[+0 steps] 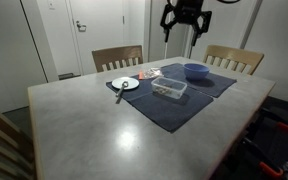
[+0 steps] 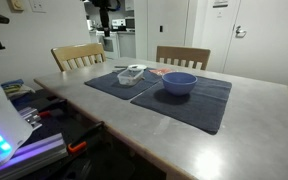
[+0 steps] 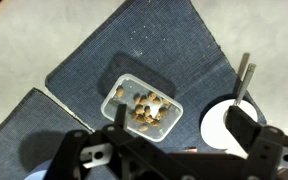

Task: Pour the contents of the colourless bowl into the blue bowl

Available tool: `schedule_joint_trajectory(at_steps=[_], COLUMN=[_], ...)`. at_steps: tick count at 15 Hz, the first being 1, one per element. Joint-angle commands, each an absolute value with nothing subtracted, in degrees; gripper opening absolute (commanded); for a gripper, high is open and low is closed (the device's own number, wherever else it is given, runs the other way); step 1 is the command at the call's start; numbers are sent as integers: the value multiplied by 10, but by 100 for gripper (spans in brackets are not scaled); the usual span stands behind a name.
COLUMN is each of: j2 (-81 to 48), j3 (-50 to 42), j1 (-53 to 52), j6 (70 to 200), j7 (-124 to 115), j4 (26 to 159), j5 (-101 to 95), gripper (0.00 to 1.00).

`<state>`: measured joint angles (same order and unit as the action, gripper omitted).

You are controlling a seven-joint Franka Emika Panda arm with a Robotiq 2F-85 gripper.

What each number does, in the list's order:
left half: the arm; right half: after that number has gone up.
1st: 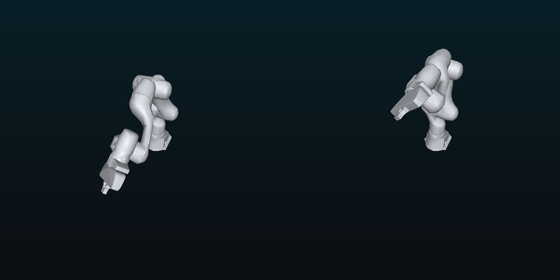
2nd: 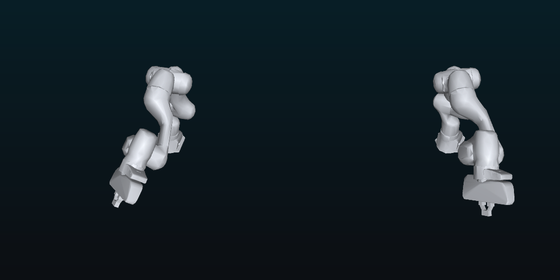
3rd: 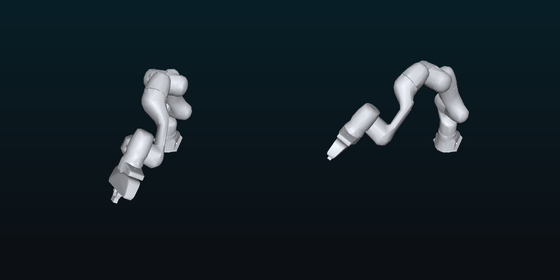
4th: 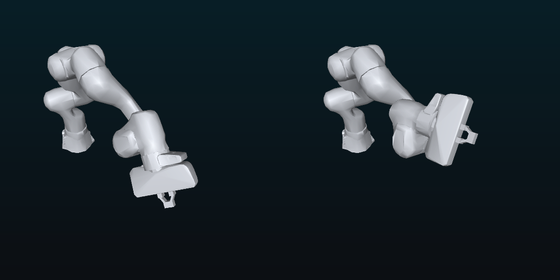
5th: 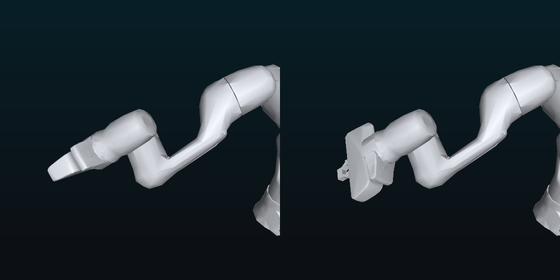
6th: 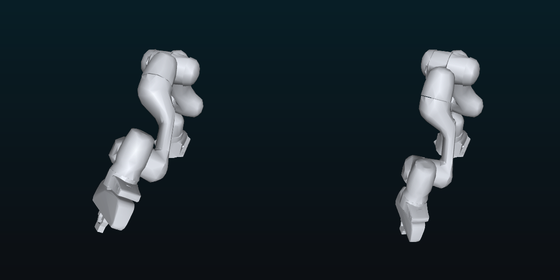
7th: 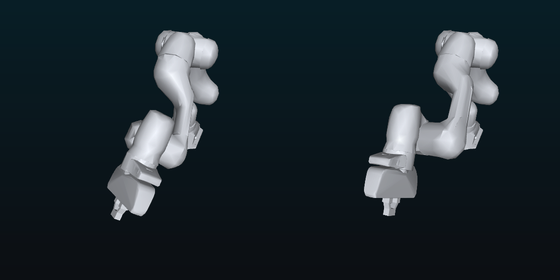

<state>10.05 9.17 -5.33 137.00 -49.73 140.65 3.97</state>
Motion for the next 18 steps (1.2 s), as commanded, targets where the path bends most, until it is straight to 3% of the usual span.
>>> schedule_joint_trajectory(at_steps=[1, 12, 18], j2=[78, -26, -24], j3=[76, 33, 30], j1=[-48, -43, -40], j6=[1432, 1460, 1450], j7=[-476, -337, -382], j4=[1428, 1365, 1368], j5=[84, 229, 175], gripper=[100, 100, 100])
